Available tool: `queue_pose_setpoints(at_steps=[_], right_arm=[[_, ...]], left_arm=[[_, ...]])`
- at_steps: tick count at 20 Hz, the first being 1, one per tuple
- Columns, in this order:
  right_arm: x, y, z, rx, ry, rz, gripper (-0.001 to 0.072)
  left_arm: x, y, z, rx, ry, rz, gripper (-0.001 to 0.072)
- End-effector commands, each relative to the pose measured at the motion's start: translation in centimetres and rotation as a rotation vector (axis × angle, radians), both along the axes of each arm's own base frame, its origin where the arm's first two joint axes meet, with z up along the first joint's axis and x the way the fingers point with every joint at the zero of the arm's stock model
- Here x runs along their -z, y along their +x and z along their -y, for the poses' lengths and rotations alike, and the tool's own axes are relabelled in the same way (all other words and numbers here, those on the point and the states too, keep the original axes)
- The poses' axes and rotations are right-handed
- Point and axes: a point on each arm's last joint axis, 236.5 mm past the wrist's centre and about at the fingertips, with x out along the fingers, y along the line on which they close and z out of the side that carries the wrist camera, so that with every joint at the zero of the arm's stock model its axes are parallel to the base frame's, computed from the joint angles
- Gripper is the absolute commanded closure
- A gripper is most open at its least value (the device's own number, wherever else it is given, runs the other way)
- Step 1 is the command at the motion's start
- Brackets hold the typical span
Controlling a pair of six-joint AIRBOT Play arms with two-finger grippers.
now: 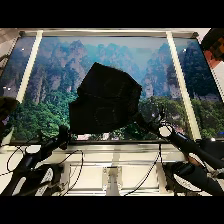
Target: Fold the clothes and pants, and hang the long-sleeved shirts on hangers.
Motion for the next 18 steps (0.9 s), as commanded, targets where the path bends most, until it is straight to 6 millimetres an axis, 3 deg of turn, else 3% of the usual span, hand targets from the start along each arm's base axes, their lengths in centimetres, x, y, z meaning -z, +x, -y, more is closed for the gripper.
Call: queue_pose_setpoints(at_steps=[1,7,10,11,13,15,18], right_arm=[[0.0,0.0,0.0,-0.002,0.001,-0.001,0.0048],[0.0,0.0,-0.1,0.031,0.025,-0.024,0.0052],[1.1,-0.3,0.0,0.049,0.028,-0.066,0.0064],[1.3,-0.5,-0.2,0.058,0.042,-0.088,0.0191],[1.5,-1.1,-0.7,0.045,0.061,-0.12,0.0655],[1.2,-1.2,-0.9,0.047,0.076,-0.123,0.0682],[-1.9,-0.4,-1.0,0.044,0.111,-0.034,0.0683]], left_arm=[[-1.1,1.5,0.3,-0.016,-0.041,0.069,0.0698],[-2.1,2.2,0.6,0.001,-0.043,0.129,0.0701],[-2.8,2.2,1.3,0.028,-0.064,0.141,0.0701],[-3.2,2.5,1.4,0.034,-0.066,0.152,0.0701],[-4.4,3.5,1.2,0.057,-0.035,0.202,0.0701],[-6.2,4.9,1.0,0.087,0.005,0.27,0.0702],[-10.8,7.8,0.6,0.145,0.099,0.424,0.0704]])
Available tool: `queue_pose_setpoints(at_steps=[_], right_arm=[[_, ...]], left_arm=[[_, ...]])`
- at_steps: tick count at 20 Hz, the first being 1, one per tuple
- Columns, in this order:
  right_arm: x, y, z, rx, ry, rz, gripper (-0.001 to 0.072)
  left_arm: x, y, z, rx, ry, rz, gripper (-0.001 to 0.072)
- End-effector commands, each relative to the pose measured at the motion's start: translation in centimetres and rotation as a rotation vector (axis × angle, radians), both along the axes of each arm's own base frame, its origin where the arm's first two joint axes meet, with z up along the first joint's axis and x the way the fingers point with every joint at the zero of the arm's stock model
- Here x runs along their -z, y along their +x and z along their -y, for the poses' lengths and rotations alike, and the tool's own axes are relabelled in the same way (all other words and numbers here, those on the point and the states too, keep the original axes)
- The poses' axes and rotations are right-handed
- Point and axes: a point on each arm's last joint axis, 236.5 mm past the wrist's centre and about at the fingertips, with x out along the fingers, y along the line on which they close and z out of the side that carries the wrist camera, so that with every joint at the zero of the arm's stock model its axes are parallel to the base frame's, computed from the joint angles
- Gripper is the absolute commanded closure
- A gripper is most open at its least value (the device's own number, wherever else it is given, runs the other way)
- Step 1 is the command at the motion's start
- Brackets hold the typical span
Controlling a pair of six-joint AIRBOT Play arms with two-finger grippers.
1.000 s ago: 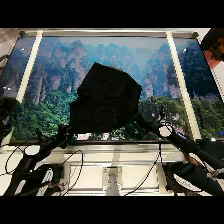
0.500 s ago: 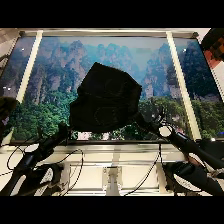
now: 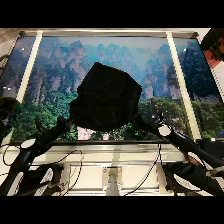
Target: Fold the clothes and pants, and hang the long-sleeved shirts on hangers.
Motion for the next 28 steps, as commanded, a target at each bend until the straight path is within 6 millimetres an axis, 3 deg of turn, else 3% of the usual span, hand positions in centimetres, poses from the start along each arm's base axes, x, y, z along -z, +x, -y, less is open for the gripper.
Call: queue_pose_setpoints(at_steps=[1,4,7,10,13,16,19,21,23,26,28], right_arm=[[-3.5,0.4,-0.4,-0.001,0.055,0.079,0.0684],[-8.2,0.2,-0.8,0.011,0.148,0.16,0.0684],[-11.1,-1.0,-1.5,0.016,0.25,0.158,0.0684],[-13.5,-1.0,-1.5,0.067,0.327,0.182,0.0684],[-14.6,1.0,0.2,0.187,0.353,0.229,0.0685],[-15.2,3.7,2.8,0.328,0.336,0.314,0.0685],[-14.5,6.1,5.7,0.484,0.311,0.351,0.0685],[-12.6,7.3,7.3,0.583,0.288,0.324,0.0684],[-11.2,8.4,7.6,0.617,0.248,0.307,0.0683],[-10.4,10.8,7.8,0.658,0.192,0.32,0.0684],[-9.9,12.6,8.2,0.695,0.161,0.329,0.0684]], left_arm=[[-5.6,3.1,-0.3,0.053,0.103,0.18,0.0704],[-12.4,5.5,1.2,0.142,0.229,0.363,0.0704],[-18.7,6.9,3.7,0.156,0.278,0.517,0.0704],[-22.1,7.1,6.1,0.144,0.325,0.615,0.0704],[-23.6,8.5,5.7,0.026,0.378,0.654,0.0704],[-23.4,11.4,8.0,0.073,0.431,0.652,0.0704],[-21.8,16.5,10.1,0.094,0.467,0.613,0.0702],[-19.7,19.7,11.6,0.109,0.48,0.574,0.0702],[-16.8,22.1,12.7,0.129,0.493,0.53,0.0702],[-13.2,24.4,13.2,0.13,0.518,0.478,0.0702],[-12.0,25.6,13.0,0.108,0.534,0.462,0.0702]])
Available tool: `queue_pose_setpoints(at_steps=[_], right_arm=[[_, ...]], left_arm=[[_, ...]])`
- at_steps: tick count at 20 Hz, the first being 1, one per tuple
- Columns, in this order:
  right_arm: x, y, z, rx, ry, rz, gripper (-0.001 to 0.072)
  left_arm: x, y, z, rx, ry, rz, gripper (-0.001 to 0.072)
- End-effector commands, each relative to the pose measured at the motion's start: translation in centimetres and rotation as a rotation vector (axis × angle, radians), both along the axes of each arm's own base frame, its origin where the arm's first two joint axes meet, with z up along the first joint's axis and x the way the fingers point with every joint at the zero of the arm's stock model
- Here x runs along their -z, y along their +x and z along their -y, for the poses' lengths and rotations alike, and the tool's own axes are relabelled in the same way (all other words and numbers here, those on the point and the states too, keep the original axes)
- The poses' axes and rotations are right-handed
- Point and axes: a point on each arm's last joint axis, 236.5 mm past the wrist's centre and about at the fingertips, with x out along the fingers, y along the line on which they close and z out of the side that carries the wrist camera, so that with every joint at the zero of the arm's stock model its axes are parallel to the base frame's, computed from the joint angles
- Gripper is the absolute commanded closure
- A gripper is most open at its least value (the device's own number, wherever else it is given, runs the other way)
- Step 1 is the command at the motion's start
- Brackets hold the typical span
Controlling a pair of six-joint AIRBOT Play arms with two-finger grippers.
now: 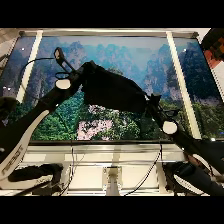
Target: Fold the clothes and pants, and hang the long-sleeved shirts on hangers.
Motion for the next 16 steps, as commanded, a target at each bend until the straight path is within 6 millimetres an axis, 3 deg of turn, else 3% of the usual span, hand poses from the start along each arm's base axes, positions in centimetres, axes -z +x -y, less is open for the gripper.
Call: queue_pose_setpoints(at_steps=[1,5,9,10,11,12,13,16], right_arm=[[0.8,3.2,1.4,0.091,-0.044,-0.002,0.0684],[-0.1,7.1,3.4,0.167,-0.042,0.017,0.0684],[-1.0,11.0,4.7,0.195,-0.1,0.045,0.0679],[-0.9,12.0,4.8,0.197,-0.117,0.046,0.0639],[-0.6,13.0,5.0,0.201,-0.138,0.046,0.0481],[-0.3,14.0,5.1,0.208,-0.148,0.048,0.0292],[-0.1,14.9,5.0,0.206,-0.163,0.051,0.0285],[-1.2,17.0,4.6,0.167,-0.295,0.102,0.0285]], left_arm=[[2.8,2.5,0.2,-0.031,0.024,-0.025,0.0702],[3.2,4.6,0.4,-0.057,0.026,-0.012,0.0702],[3.9,7.4,-0.8,-0.148,0.045,0.018,0.0699],[4.0,8.0,-1.0,-0.166,0.047,0.026,0.0686],[4.1,8.7,-1.1,-0.179,0.048,0.033,0.0588],[4.2,9.4,-1.1,-0.189,0.048,0.041,0.044],[4.3,10.0,-0.8,-0.189,0.044,0.048,0.0331],[3.2,11.8,-0.6,-0.213,0.031,0.088,0.0333]])
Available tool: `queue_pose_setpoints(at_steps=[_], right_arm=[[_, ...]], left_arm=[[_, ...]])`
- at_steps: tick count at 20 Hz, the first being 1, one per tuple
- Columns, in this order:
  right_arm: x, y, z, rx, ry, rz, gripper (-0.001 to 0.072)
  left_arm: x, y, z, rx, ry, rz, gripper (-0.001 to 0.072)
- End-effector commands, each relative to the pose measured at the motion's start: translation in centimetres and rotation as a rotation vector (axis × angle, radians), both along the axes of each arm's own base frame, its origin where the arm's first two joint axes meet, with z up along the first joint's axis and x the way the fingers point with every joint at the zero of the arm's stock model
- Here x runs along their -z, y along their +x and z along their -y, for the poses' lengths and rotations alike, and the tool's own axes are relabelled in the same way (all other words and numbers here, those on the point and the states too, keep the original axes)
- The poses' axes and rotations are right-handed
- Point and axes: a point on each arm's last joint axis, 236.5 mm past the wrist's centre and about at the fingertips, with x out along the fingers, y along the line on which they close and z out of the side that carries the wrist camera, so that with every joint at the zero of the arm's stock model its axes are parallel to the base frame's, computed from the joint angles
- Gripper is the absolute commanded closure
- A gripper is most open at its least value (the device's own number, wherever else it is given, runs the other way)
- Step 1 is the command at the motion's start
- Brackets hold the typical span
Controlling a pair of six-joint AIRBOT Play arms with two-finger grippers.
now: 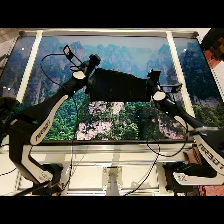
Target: Fold the clothes and pants, and hang the long-sleeved shirts on hangers.
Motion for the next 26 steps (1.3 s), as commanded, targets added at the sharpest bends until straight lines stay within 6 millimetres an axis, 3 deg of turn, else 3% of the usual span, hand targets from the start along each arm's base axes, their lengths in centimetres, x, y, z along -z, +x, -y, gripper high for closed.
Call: queue_pose_setpoints(at_steps=[1,4,5,6,7,8,10,12,14,15,16,17,18,19,26], right_arm=[[-1.2,2.6,-0.2,-0.049,-0.188,0.036,0.0284],[-2.7,3.3,0.1,-0.138,-0.34,0.04,0.0285],[-2.9,3.3,0.3,-0.174,-0.357,0.032,0.0324],[-3.0,3.1,0.4,-0.23,-0.364,0.017,0.0555],[-3.0,2.8,0.4,-0.294,-0.35,-0.002,0.0685],[-2.8,2.3,0.5,-0.363,-0.331,-0.026,0.0684],[-0.7,0.2,1.2,-0.547,-0.324,-0.121,0.0686],[2.0,-3.8,1.8,-0.831,-0.341,-0.2,0.0687],[2.8,-8.4,2.1,-1.083,-0.212,-0.177,0.0687],[2.9,-9.7,2.9,-1.132,-0.131,-0.163,0.0683],[3.6,-10.1,4.2,-1.123,-0.107,-0.182,0.0665],[4.7,-9.8,5.6,-1.091,-0.131,-0.212,0.0425],[5.5,-9.1,6.6,-1.052,-0.18,-0.236,0.0115],[5.9,-8.7,6.6,-1.041,-0.206,-0.245,0.0032],[8.9,-9.7,2.2,-1.128,-0.117,-0.32,0.0023]], left_arm=[[-1.6,2.0,-0.2,-0.033,-0.006,0.058,0.0333],[-6.2,2.1,-0.5,-0.002,0.07,0.16,0.0338],[-7.9,1.8,-0.3,0.028,0.096,0.19,0.0352],[-9.9,1.2,-0.2,0.058,0.107,0.216,0.0402],[-12.1,0.5,-0.1,0.1,0.11,0.238,0.0587],[-14.2,-0.6,0.2,0.155,0.112,0.253,0.0698],[-17.1,-3.2,1.0,0.303,0.142,0.258,0.0698],[-19.2,-7.1,1.6,0.48,0.158,0.232,0.0698],[-20.6,-11.0,2.0,0.626,0.172,0.206,0.0697],[-21.2,-12.5,2.1,0.675,0.179,0.201,0.0693],[-21.7,-13.7,2.3,0.708,0.184,0.2,0.0641],[-22.3,-14.5,2.5,0.729,0.188,0.205,0.0441],[-22.7,-15.1,2.6,0.74,0.188,0.211,0.0239],[-23.1,-15.5,2.9,0.75,0.179,0.216,0.0222],[-23.9,-16.1,3.7,0.77,0.128,0.227,0.0222]])
